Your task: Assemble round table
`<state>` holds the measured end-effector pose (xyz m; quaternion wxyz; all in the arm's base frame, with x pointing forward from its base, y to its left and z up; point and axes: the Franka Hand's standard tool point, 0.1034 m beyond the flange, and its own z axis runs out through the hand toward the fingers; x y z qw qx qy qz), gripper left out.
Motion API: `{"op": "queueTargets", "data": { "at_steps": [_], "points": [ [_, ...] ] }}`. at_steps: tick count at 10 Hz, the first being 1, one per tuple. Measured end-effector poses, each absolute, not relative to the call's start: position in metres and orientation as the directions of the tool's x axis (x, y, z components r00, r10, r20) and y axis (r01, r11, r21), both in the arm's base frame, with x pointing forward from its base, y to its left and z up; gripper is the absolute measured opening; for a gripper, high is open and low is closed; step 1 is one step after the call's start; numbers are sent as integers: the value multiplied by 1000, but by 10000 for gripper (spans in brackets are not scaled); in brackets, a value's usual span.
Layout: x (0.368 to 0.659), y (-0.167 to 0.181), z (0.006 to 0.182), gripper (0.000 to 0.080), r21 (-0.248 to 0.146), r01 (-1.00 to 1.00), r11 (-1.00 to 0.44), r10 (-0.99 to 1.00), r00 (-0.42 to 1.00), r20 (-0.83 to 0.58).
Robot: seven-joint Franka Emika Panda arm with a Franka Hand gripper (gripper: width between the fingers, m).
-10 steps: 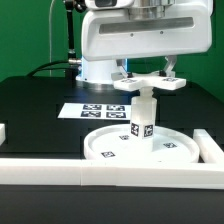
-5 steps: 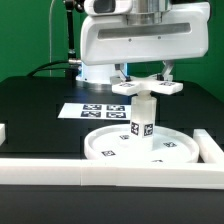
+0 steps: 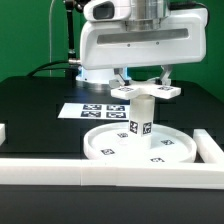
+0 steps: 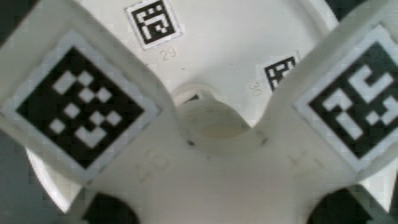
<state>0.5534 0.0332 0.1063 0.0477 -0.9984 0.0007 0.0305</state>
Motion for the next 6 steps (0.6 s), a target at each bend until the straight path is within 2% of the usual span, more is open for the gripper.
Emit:
{"op": "queueTargets", "data": {
  "at_steps": [6],
  "points": [
    [554,33,106,452,-95,-4,-995,2,998,-58]
  ]
}}
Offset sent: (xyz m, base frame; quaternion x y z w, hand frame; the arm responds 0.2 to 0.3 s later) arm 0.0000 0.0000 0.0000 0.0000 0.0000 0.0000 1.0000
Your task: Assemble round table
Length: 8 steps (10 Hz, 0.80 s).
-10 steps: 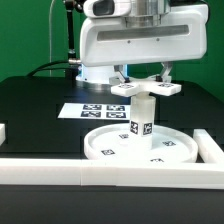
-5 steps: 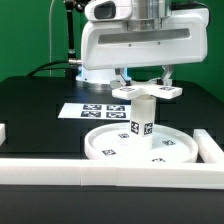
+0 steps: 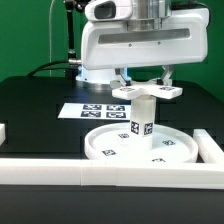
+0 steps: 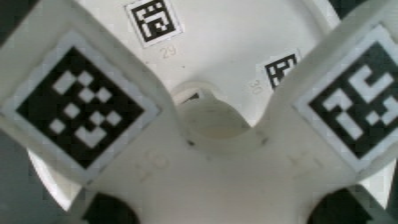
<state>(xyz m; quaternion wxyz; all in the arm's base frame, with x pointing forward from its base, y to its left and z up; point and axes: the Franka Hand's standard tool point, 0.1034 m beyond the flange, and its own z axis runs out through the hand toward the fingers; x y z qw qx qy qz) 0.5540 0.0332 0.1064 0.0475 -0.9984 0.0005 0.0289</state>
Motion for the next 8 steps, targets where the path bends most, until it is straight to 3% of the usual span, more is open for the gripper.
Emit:
{"op": "queueTargets", "data": {
  "at_steps": [4,8],
  "points": [
    [554,33,106,452,-93,-41,-995,-36,997,-61],
    [553,33,106,452,-79,-372,-925,-366,927,-80]
  ]
}}
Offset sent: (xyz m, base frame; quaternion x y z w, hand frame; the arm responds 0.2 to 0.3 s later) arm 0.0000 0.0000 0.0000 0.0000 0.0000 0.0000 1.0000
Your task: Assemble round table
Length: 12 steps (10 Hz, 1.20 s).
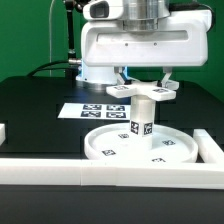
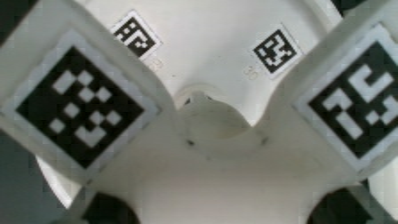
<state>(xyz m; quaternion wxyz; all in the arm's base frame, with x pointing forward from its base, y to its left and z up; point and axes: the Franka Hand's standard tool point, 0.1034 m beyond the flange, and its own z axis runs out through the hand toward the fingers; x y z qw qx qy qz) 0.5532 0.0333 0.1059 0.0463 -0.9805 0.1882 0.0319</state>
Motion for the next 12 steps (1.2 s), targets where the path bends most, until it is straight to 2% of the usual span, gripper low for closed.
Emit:
{"op": "queueTargets", "data": {
  "at_steps": [4,7,12],
  "points": [
    [553,33,106,452,-70,-667,-741,-658,744,-117],
    [558,34,105,452,-87,-829,-553,-817,560,-136],
    [559,37,106,452,-14,-995,-103,-982,103,-159]
  ]
}}
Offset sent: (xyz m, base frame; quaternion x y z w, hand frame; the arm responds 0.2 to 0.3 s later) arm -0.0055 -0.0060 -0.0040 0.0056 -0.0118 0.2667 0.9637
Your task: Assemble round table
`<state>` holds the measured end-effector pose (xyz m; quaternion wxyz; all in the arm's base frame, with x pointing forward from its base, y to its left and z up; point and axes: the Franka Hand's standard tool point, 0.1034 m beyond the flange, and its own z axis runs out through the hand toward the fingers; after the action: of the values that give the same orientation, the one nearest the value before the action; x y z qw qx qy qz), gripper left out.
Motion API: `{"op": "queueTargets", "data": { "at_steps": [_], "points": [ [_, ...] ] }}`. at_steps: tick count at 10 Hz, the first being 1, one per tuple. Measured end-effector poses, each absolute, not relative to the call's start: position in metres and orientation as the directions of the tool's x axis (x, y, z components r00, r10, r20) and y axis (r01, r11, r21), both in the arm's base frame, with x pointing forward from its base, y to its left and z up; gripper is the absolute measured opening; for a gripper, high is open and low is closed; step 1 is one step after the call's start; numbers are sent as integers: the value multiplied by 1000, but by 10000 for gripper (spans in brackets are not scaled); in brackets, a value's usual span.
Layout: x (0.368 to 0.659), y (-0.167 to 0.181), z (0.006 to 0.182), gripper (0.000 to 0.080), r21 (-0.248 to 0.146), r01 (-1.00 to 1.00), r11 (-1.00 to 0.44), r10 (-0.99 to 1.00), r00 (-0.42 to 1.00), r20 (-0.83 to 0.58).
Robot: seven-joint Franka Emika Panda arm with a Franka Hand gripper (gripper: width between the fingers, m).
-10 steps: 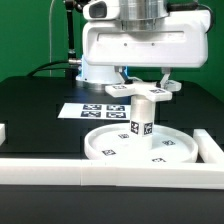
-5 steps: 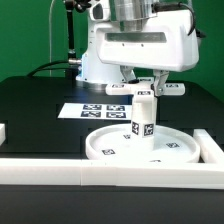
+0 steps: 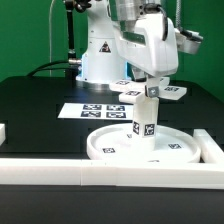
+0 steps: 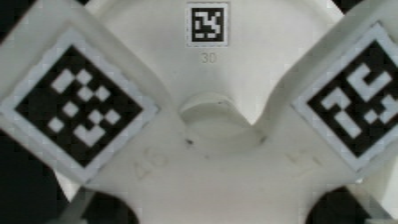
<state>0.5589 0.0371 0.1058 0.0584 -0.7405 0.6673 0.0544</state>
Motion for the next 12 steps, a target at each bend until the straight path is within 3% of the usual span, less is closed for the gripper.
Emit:
{"op": "queueTargets", "data": {
  "at_steps": [2,3,4,5,6,10,12],
  "points": [
    [559,36,106,452,-3,-1000,-31,-987,31,-157],
    [559,37,106,516,-4,-999,-41,-987,41,-157],
    [559,38,107,516,-2,-998,-58,-986,57,-159],
    [558,40,113,621,5,-996,-86,-982,84,-169],
    [559,42,121,643,5,-995,-102,-979,99,-176],
    [559,43,122,649,-5,-990,-140,-974,139,-177],
    [559,44,120,649,-30,-953,-303,-937,303,-174]
  ]
}}
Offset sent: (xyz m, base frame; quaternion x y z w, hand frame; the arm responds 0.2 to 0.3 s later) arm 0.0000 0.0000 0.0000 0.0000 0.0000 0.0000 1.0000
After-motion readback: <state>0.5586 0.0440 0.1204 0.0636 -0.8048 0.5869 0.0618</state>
